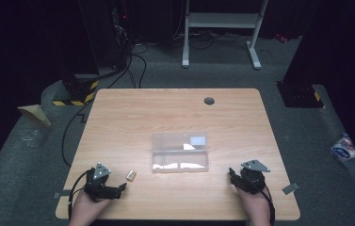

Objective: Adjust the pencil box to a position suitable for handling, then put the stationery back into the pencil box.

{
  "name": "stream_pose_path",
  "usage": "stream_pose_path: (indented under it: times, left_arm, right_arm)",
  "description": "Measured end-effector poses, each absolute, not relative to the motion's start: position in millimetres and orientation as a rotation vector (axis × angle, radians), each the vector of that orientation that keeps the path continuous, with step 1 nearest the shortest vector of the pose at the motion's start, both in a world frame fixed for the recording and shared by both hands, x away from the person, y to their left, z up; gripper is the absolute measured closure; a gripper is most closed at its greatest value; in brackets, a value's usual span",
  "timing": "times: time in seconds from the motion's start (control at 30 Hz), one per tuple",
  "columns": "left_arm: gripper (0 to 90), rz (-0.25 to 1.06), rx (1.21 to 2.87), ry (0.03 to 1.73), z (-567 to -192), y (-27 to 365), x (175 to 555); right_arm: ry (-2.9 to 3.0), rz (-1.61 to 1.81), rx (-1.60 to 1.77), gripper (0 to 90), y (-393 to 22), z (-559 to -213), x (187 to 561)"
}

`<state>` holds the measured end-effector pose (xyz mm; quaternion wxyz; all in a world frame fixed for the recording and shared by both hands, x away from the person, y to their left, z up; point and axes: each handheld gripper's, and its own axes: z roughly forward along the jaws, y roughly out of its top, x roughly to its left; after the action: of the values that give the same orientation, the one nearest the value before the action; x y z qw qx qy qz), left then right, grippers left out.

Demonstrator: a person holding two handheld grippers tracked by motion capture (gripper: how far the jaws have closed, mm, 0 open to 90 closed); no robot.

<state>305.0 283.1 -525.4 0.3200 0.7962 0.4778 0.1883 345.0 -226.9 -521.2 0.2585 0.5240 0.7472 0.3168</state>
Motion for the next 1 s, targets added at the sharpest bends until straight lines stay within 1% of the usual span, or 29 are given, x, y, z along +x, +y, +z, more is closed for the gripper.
stream_pose_path:
  times: [0.03, 0.1, 0.2, 0.37, 0.5, 0.57, 0.7, 0.97, 1.0]
  left_arm:
    - [2.3, 0.495, 2.093, 1.256, -525, 283, 305]
    - [2.4, 0.495, 2.087, 1.254, -525, 285, 304]
    - [3.0, 0.490, 2.061, 1.249, -522, 287, 299]
    - [7.0, 0.516, 2.041, 1.225, -516, 287, 296]
    - [8.0, 0.535, 2.009, 1.220, -510, 281, 298]
    - [8.6, 0.536, 1.996, 1.210, -509, 278, 299]
    - [10.0, 0.539, 1.999, 1.187, -509, 272, 302]
    - [11.7, 0.516, 1.987, 1.155, -508, 265, 305]
    - [11.7, 0.494, 1.982, 1.153, -508, 265, 306]
  right_arm:
    - [2.025, 0.859, 1.420, 35.8, -227, -521, 345]
    - [2.049, 0.857, 1.438, 30.3, -228, -523, 349]
    - [2.052, 0.870, 1.467, 28.9, -228, -523, 352]
    - [2.047, 0.868, 1.468, 29.2, -228, -524, 352]
    - [2.034, 0.862, 1.476, 29.5, -228, -524, 351]
    - [2.030, 0.866, 1.480, 31.4, -228, -524, 351]
    - [2.025, 0.901, 1.495, 32.5, -232, -524, 351]
    - [2.026, 0.868, 1.480, 32.4, -229, -524, 349]
    - [2.027, 0.870, 1.482, 32.4, -229, -524, 349]
